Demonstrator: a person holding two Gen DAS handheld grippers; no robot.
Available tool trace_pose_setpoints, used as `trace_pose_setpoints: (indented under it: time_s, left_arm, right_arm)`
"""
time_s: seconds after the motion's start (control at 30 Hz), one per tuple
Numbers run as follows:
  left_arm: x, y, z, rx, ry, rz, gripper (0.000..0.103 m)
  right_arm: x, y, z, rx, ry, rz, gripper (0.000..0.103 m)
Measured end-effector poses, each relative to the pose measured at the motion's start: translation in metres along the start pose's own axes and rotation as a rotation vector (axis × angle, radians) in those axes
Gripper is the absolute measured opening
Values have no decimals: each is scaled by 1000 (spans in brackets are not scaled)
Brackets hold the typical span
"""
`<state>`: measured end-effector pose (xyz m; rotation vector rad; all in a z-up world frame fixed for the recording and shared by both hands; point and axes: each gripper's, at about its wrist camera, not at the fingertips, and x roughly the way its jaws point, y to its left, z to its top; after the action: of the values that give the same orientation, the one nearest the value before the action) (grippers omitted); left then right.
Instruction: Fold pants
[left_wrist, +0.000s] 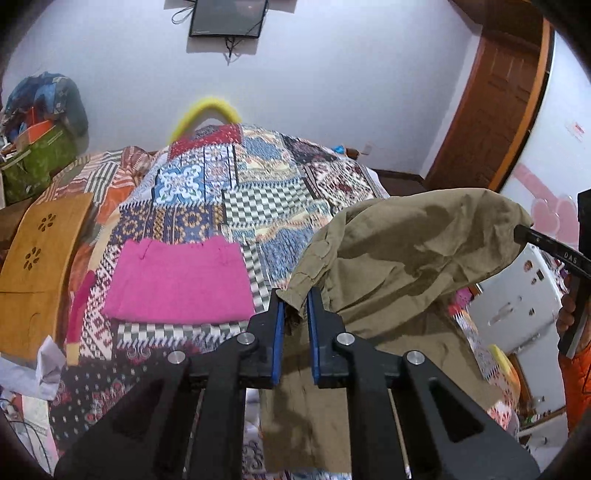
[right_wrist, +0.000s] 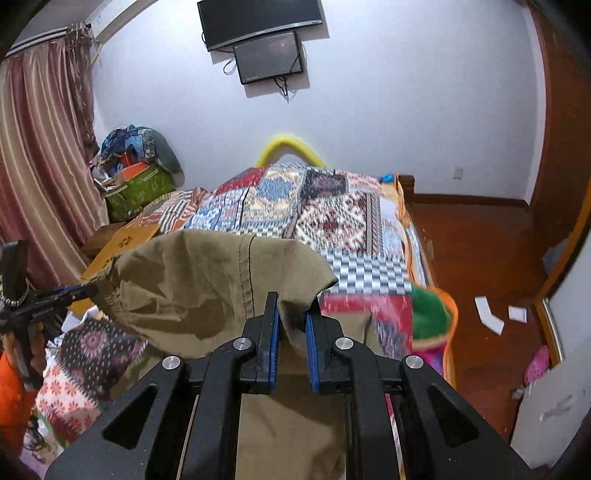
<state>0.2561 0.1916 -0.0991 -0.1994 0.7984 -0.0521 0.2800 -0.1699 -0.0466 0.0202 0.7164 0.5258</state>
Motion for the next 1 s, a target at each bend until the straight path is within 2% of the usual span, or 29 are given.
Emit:
trace_pose_setpoints:
  time_s: [0.33,0.6,0.83,1.0]
  left_arm:
    - [-12,-2,-62,-25,58,-13,11]
    - [-8,2,-110,-23,124,-2,9]
    - [2,10,-145,-39,190,4,7]
    - [9,12,-166,-44,234,22,4]
  right_arm:
    - [-14,10,-76,28,97,6,11]
    - [-7,10,-139,44,210,-11,11]
    - [-6,17,-170,33,259,-34,11]
    - [-10,18,-179,24,270,-44,12]
